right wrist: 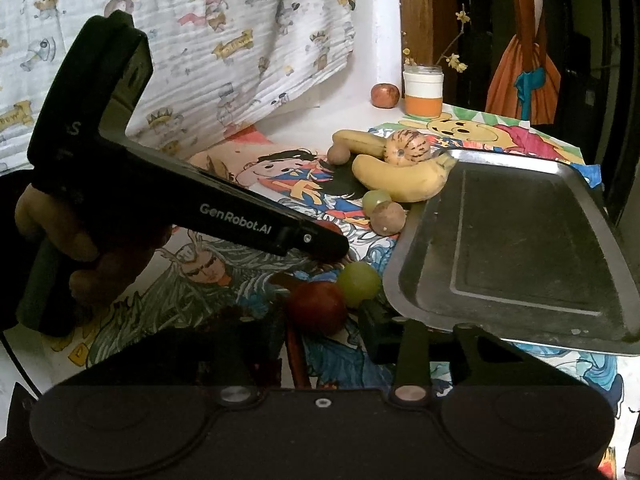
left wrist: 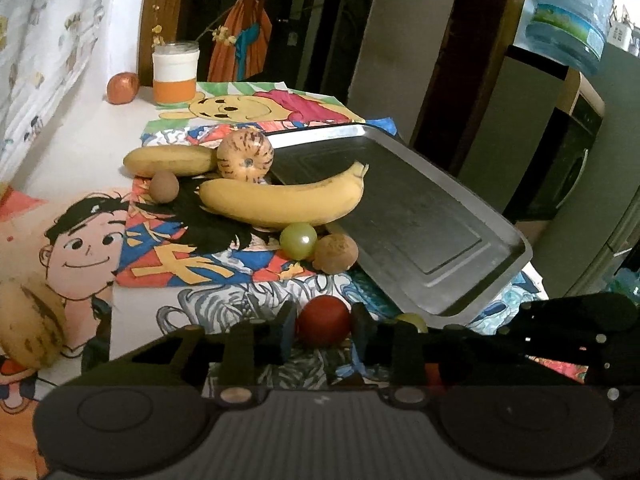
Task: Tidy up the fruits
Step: 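Grasp a red cherry tomato with the right gripper while the left gripper grasps another, then carry the tomatoes over the metal tray and open both grippers to drop them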
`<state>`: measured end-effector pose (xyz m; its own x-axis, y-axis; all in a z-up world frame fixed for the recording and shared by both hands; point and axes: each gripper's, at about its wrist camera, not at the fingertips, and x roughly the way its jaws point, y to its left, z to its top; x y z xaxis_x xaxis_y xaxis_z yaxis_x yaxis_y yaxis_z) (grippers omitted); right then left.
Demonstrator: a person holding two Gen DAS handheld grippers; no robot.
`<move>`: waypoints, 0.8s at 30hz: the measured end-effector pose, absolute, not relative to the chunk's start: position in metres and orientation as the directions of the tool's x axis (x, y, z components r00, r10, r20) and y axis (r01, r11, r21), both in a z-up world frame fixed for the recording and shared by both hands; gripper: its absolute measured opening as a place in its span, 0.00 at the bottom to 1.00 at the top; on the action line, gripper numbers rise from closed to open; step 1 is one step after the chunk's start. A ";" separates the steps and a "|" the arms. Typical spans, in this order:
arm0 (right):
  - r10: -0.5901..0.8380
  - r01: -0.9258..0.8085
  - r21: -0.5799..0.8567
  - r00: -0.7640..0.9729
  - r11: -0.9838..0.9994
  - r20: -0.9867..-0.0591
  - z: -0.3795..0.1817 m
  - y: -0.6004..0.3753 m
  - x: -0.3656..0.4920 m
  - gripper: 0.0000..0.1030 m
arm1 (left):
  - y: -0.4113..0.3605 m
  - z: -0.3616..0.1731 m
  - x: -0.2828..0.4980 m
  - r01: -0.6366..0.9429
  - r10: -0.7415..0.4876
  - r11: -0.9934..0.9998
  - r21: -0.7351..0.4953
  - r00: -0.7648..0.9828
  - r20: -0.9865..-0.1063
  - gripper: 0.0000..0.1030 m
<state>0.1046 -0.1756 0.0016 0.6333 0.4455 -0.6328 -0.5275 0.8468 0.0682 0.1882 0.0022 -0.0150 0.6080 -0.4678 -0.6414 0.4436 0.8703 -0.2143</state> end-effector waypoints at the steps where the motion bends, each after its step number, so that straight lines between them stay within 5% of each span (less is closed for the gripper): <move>1: 0.446 -0.527 0.070 0.633 0.847 -0.632 0.002 -0.176 0.105 0.35 | 0.003 -0.015 0.189 0.441 -0.470 0.870 -0.220 0.607 -0.641 0.30; 24: 0.406 -0.413 0.114 0.739 0.904 -0.538 0.052 -0.242 0.042 0.33 | 0.008 0.015 0.125 0.372 -0.504 0.863 -0.340 0.661 -0.556 0.29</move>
<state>0.0418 -0.2420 0.0520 0.7392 0.4056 -0.5376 -0.4130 0.9036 0.1139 0.1254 0.0085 0.0153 0.6607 -0.5041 -0.5562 0.3723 0.8634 -0.3403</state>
